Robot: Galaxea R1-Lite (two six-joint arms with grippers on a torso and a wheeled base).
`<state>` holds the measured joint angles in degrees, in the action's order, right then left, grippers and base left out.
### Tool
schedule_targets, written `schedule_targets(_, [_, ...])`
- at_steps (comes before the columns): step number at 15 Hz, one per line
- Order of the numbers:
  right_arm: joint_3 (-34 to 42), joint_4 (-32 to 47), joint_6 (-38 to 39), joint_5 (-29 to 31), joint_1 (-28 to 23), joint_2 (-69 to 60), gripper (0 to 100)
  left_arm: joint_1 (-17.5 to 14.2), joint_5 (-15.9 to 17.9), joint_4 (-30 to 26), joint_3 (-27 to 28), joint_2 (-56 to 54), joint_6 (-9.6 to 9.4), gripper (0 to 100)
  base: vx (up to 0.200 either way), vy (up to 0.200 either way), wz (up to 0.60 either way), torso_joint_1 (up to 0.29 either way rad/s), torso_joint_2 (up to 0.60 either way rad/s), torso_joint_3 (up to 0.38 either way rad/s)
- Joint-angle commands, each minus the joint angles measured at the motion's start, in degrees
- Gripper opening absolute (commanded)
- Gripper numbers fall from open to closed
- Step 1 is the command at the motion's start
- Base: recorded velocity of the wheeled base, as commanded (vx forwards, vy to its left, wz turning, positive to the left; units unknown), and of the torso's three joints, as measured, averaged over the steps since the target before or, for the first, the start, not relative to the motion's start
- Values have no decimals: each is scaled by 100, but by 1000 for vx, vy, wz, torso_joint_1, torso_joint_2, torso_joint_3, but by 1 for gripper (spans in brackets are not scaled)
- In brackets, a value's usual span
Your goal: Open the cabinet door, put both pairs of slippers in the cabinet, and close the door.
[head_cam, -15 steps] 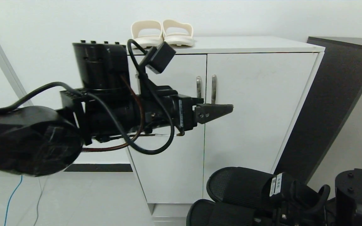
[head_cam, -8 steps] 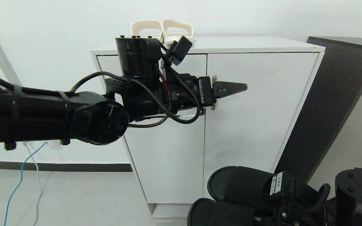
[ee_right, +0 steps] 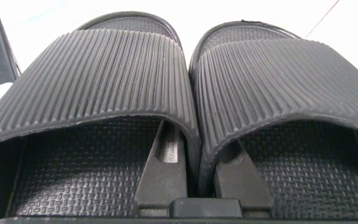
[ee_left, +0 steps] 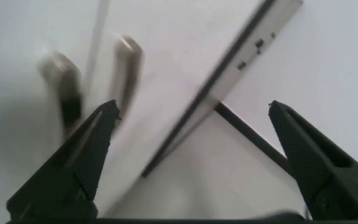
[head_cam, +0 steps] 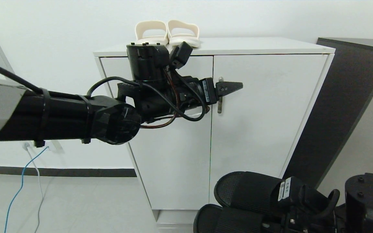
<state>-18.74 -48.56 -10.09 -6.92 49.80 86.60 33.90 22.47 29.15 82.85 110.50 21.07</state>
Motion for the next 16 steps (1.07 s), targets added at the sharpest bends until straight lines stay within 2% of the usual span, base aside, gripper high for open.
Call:
schedule_targets(1, [2, -5, -1, -2, 4, 23, 0, 2, -199, 135, 232, 288, -6, 100, 0, 0, 0, 0, 0, 0])
schedule_targets(5, [-7, -5, -10, -11, 4, 15, 0, 29, -216, 109, 610, 578, 3, 100, 0, 0, 0, 0, 0, 0])
schedule_targets(9, [10, -5, -19, -19, 12, 15, 0, 46, -199, 30, 627, 587, 12, 100, 0, 0, 0, 0, 0, 0])
schedule_targets(10, [37, -5, -19, -37, 4, 6, 0, 38, -199, 30, 610, 578, 20, 0, 0, 0, 0, 0, 0, 0])
schedule_targets(16, [98, 4, -10, -151, 12, 23, 0, 38, -129, 3, 241, 403, 38, 0, 0, 0, 0, 0, 0, 0])
